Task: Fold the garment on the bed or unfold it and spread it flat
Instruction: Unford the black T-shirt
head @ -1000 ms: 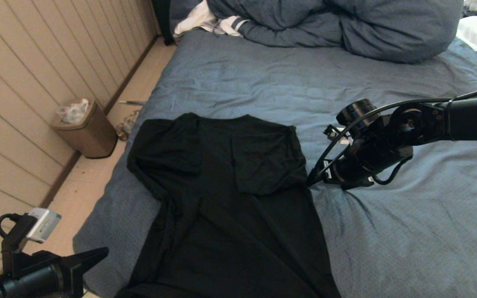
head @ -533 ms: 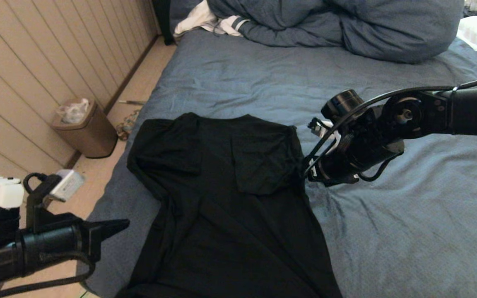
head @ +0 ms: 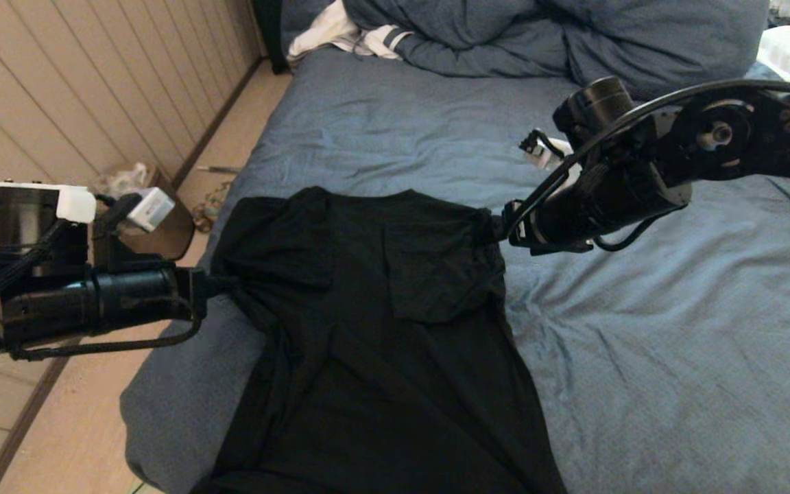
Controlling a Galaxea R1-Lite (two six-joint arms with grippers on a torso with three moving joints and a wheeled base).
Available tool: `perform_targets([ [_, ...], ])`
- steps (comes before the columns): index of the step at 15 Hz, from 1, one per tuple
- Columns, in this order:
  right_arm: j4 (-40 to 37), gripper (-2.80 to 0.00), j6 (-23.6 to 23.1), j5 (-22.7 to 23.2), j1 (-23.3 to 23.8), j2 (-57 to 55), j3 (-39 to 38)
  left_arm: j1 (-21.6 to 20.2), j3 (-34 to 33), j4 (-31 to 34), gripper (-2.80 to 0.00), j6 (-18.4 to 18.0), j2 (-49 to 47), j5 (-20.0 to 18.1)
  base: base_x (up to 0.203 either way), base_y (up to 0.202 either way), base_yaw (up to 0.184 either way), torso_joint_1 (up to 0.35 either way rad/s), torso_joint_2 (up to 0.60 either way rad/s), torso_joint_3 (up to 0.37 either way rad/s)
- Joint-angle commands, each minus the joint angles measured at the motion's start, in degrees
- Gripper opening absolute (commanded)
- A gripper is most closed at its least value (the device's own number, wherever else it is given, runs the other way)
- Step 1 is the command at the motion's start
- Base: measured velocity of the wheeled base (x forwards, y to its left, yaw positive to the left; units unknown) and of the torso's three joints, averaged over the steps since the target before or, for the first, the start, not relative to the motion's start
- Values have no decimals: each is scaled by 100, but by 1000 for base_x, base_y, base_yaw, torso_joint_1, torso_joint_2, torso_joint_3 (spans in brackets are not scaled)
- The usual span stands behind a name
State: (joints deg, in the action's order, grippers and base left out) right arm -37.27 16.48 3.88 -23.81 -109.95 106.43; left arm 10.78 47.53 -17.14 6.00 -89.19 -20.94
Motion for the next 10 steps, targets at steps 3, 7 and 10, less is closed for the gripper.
perform_targets([
  [3, 24, -280, -368, -270, -623, -423, 639, -4, 944, 235, -280, 93, -501, 473, 0, 0, 0, 0, 0, 0],
  [7, 101, -280, -620, -486, -1180, -548, 623, 2, 977, 176, -280, 103, -502, 513, 0, 0, 0, 0, 0, 0],
  [10, 108, -280, -850, -1303, -1637, -753, 614, 2, 911, 167, -280, 156, -564, 611, 0, 0, 0, 0, 0, 0],
])
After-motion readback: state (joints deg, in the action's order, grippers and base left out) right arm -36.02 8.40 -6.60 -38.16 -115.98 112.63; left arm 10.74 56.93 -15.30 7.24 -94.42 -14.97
